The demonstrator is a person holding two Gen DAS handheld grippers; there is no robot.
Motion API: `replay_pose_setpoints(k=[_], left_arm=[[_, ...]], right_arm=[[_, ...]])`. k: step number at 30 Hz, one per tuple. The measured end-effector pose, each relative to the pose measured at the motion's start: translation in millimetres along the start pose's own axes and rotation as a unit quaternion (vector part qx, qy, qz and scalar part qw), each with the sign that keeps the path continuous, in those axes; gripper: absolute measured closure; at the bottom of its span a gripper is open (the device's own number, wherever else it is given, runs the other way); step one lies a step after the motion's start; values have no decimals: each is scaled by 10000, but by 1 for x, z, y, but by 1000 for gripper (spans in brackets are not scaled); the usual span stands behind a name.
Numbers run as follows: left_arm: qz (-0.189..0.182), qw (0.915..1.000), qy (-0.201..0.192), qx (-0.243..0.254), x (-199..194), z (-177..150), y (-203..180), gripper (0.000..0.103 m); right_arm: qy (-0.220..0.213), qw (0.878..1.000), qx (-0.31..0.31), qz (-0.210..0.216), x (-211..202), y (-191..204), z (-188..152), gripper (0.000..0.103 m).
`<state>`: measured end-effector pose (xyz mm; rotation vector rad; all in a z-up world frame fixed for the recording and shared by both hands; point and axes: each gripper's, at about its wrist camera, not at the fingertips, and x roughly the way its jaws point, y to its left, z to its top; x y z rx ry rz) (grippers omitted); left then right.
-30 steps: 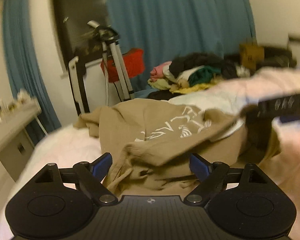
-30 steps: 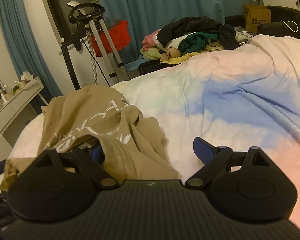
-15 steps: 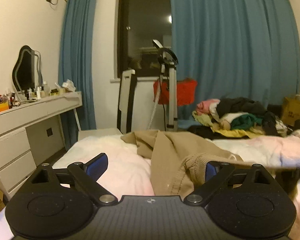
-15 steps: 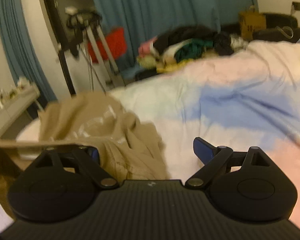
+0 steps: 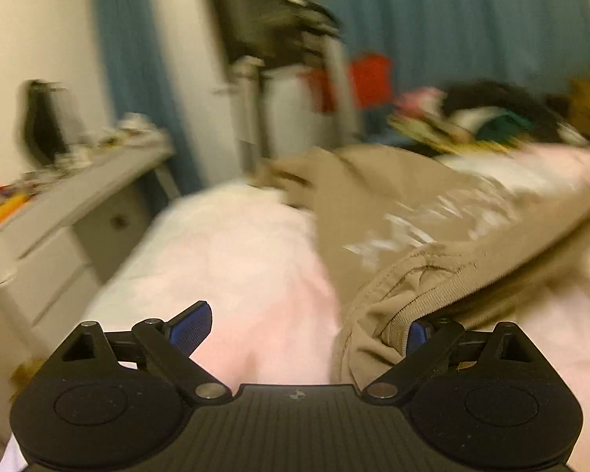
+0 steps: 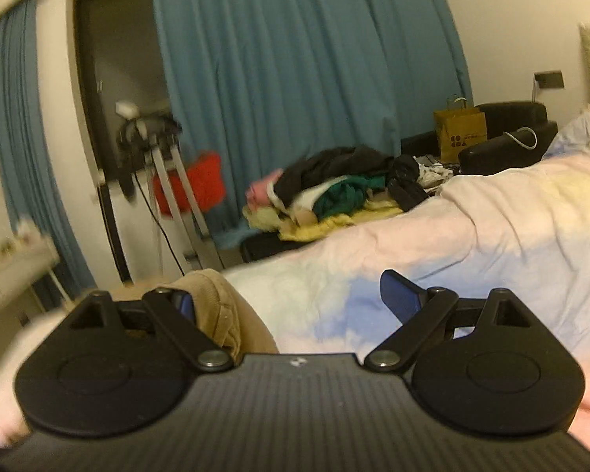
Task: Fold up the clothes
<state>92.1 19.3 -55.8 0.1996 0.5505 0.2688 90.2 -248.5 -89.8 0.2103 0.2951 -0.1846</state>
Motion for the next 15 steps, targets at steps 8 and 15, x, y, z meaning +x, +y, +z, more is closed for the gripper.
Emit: replay_pose_setpoints(k=[8,15], left_arm=[[356,9951,-616,-683,-24,6,21,0],[191,9833,-1372,-1180,-97,27,41,0]], right_arm=[[959,9907,-731,-634,28,12,-38,13],[-92,9984,93,-549,-30,0,10,13]])
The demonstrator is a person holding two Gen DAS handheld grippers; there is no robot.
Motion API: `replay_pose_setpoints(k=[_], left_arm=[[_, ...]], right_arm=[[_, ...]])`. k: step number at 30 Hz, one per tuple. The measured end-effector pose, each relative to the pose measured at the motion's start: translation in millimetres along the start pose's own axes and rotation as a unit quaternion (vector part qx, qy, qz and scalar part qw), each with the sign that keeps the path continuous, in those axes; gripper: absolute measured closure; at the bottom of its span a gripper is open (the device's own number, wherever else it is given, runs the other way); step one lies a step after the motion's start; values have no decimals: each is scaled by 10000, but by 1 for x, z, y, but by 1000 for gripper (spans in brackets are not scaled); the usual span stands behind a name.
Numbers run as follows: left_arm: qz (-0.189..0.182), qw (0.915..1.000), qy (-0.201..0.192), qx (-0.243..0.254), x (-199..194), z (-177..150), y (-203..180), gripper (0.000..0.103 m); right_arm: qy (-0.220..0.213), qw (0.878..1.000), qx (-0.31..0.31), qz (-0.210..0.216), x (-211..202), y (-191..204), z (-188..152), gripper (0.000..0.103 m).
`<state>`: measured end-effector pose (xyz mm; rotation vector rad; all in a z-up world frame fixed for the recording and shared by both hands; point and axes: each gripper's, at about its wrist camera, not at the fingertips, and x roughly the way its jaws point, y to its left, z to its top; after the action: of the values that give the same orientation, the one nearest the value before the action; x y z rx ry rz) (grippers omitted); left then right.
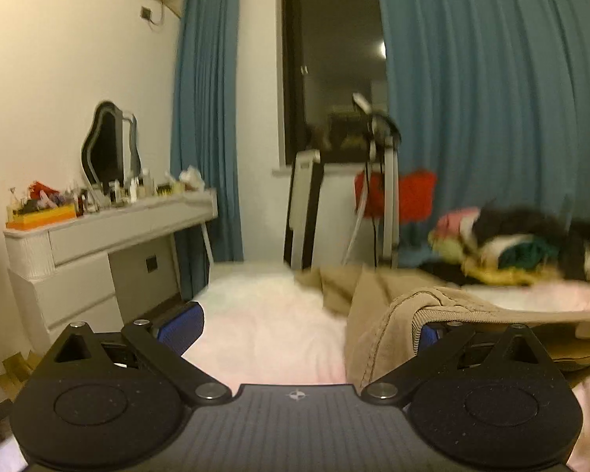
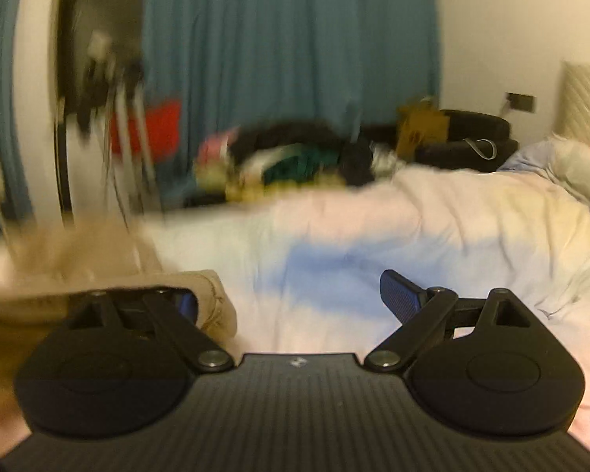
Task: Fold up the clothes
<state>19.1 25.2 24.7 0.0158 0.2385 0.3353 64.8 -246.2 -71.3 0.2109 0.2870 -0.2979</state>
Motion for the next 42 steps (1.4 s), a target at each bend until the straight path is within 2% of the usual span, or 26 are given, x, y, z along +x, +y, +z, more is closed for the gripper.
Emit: replay_pose_setpoints(k=[2,6,10,13,16,19,23,27,31,36,40,42], left_arm=[[-46,9993,-216,-296,-18,27,12,0],[-153,9939,-633,-892,-49,102,41,0],[-326,9838,-1123,-1362,-87,189,71,0],[-549,9749,-1424,-1621,-117,251,95,0],[-720,9672,-1757,-1685,-155,307,117,0],[-1019,9599,-1866,-1826,-187,353,137,0],[-1291,9574,-1870,-1780,-218,390,152,0],[-1520,9620,-1558,-1647,-220,395,147,0],[-1719,9675,-1007,-1557,-185,372,132,0],[-1763,9711,-287,-1586,-102,314,103,0],[-1718,9730,171,-1535,-19,262,76,0],[-1659,9744,314,-1487,33,247,62,0]], right_arm=[[-293,9994,-6,193,-24,5,35,13],[-989,9934,-116,562,-79,19,112,13],[-1512,9836,-183,966,-138,34,197,13],[-1702,9762,-54,1344,-180,34,252,13],[-1991,9655,-49,1676,-226,32,298,13],[-2348,9549,-143,1812,-270,31,334,13],[-2534,9486,-149,1892,-308,24,366,12],[-2339,9548,-139,1830,-304,14,374,12],[-1971,9659,-217,1667,-272,10,345,12],[-1061,9809,-178,1620,-191,12,309,12],[-455,9870,-270,1519,-112,24,287,13],[-357,9891,-322,1394,-65,36,276,13]])
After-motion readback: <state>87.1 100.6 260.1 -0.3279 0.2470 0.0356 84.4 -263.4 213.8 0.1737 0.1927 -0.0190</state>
